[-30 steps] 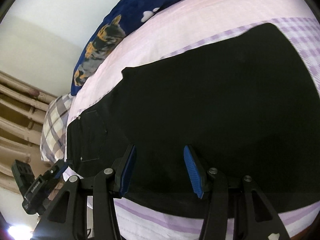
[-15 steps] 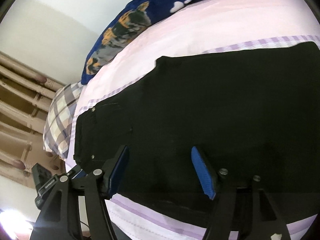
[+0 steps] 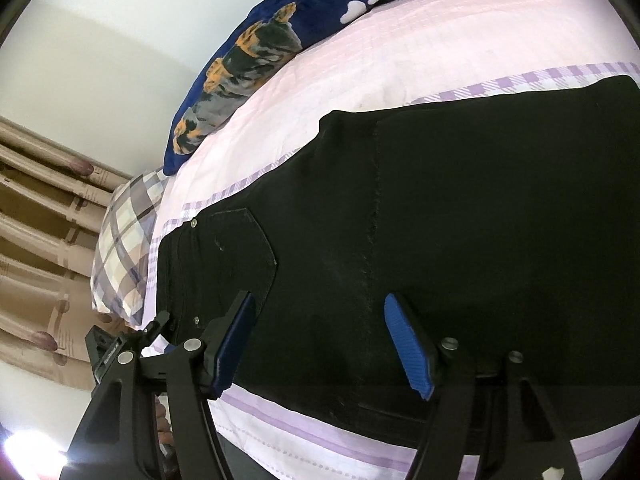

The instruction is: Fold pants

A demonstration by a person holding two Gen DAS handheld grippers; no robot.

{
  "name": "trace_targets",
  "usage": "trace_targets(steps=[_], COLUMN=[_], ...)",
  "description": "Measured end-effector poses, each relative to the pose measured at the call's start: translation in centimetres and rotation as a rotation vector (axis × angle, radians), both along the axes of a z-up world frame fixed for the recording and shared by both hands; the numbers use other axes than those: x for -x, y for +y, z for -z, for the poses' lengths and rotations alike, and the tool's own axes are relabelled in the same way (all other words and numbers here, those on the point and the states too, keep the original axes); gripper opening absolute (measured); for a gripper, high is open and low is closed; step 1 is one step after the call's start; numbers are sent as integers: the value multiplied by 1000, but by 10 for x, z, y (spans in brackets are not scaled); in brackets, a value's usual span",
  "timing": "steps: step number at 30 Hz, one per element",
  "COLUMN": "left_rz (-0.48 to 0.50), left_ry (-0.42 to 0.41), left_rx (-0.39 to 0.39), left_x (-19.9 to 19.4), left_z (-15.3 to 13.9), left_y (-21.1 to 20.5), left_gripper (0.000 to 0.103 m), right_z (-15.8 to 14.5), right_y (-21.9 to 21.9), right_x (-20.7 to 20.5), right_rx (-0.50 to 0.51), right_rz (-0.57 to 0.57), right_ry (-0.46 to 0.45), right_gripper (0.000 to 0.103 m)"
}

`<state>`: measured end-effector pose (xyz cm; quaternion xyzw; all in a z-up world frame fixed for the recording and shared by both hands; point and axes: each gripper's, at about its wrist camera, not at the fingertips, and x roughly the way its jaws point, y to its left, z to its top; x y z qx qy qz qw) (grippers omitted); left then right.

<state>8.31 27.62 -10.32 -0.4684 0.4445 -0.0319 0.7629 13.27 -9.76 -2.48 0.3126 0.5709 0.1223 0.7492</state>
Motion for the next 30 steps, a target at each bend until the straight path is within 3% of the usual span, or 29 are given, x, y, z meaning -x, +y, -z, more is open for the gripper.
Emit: trace_targets(steps=[1,3,5,9,12,19,25,30], left_rz=[-6,-8,12,74,199,501,790,988], left_ry=[0,10,0,-80,-197,-444,-506,-377], left_rx=[-2,-53,-117,-249,-358,-443,-443,-454], left_x=[-1,-2,-3,-9,-18,-28,-23,-23], left_z=[0,-3,-11,-55,-101,-166,-166,-119], left_y=[0,-2,-8,-33,-72,-186,-297,-374], left_gripper=[50,32,26,24,24,23,23,23], right_z=[-1,-5,-12,-27,-39,-60,-68,-60], right_y=[0,-2,-6,-27,-51,-116,-155,-185], right_x=[0,-1,-1,2,8,29,48,62], right_rx=[-5,-13,-13,-13,2,36,54,56], right_rz=[3,11,23,61,101,212,268,302], right_ry=[-1,-9,-30,-70,-96,-138,-152,-146], right_gripper=[65,65,65,65,65,65,65,65])
